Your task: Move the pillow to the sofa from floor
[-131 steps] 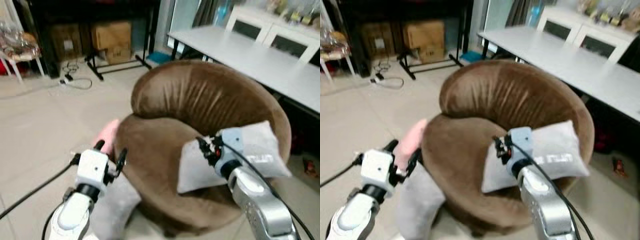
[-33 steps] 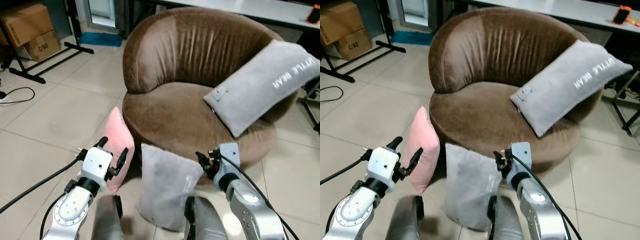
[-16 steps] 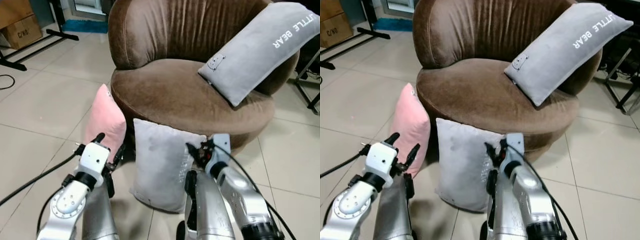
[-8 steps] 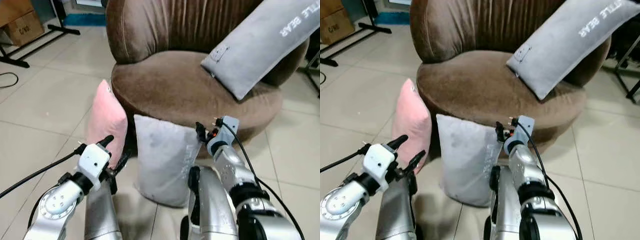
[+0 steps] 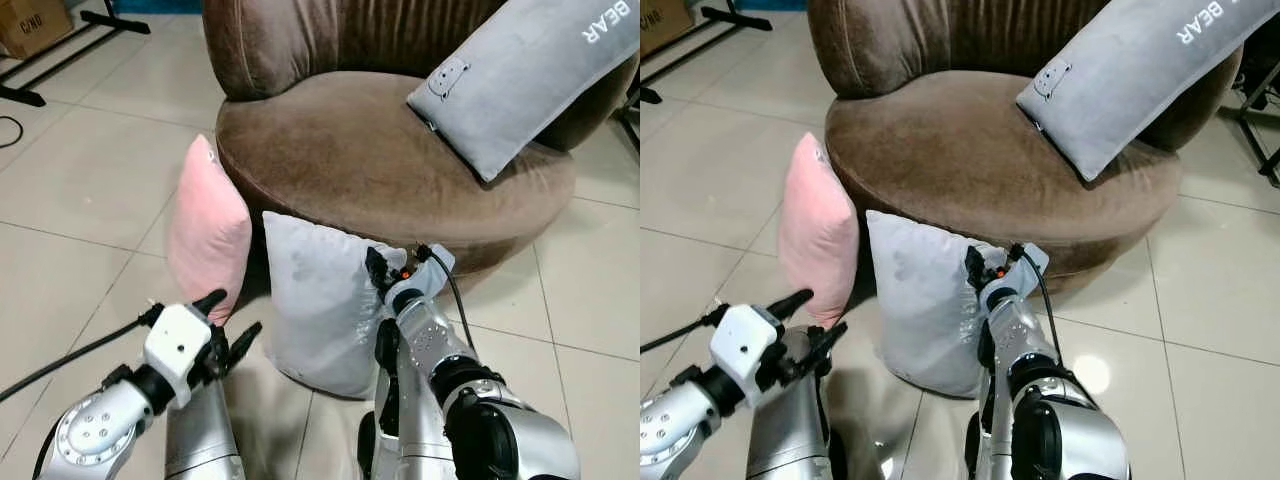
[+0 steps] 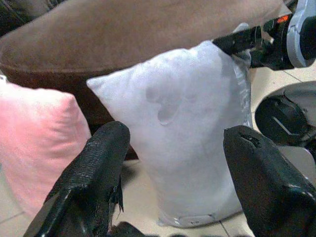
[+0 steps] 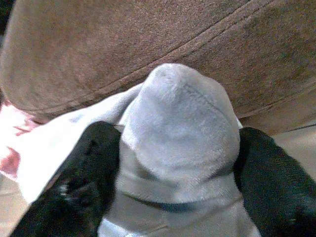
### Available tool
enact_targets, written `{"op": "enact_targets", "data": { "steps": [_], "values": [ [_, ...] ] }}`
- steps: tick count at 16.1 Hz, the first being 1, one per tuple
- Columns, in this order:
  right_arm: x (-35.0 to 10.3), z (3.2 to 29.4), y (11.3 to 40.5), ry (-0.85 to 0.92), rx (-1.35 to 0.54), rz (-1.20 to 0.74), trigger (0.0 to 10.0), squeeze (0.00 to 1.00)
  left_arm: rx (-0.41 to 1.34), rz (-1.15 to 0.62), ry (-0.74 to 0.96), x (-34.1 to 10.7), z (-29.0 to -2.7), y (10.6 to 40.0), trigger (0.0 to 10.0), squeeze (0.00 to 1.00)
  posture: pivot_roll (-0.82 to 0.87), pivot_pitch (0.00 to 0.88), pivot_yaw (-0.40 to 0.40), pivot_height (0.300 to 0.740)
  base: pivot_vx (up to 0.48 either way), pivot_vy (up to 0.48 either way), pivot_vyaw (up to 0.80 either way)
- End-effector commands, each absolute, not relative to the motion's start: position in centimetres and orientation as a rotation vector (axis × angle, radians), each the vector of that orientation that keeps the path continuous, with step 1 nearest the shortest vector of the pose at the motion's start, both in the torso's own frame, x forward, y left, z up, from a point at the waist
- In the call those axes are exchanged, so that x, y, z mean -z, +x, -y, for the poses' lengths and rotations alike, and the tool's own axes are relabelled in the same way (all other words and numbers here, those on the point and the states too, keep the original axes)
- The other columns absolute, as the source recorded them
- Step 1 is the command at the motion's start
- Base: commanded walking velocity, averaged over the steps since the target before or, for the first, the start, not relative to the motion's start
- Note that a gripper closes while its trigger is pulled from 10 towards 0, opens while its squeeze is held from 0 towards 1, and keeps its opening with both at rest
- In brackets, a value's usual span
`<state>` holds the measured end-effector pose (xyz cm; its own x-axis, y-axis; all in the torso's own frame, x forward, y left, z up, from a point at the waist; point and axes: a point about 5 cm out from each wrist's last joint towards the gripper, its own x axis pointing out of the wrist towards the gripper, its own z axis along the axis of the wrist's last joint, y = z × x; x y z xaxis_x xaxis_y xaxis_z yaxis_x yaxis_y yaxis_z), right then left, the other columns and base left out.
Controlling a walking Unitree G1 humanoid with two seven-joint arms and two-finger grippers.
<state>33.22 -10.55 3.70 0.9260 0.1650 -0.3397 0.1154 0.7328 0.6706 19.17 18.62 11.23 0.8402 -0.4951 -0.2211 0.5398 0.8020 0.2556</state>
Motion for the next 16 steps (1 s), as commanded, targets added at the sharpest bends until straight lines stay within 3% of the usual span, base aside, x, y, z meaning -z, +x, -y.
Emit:
{"op": "enact_targets", "data": {
  "steps": [1,16],
  "values": [
    [-3.44,10.38,33.03,0.775,-0.034,-0.399,0.0,0.0,0.561,-0.143,0.318,-11.63,-18.72,19.04,10.0,0.0,0.15,0.179,-0.061,0.422,0.0,0.0,0.0],
    [-3.11,9.7,32.74,0.742,-0.087,-0.42,0.0,0.0,0.631,-0.177,0.34,-11.18,-18.05,18.85,10.0,0.0,0.16,0.129,-0.055,0.422,0.0,0.0,0.0]
  ]
}}
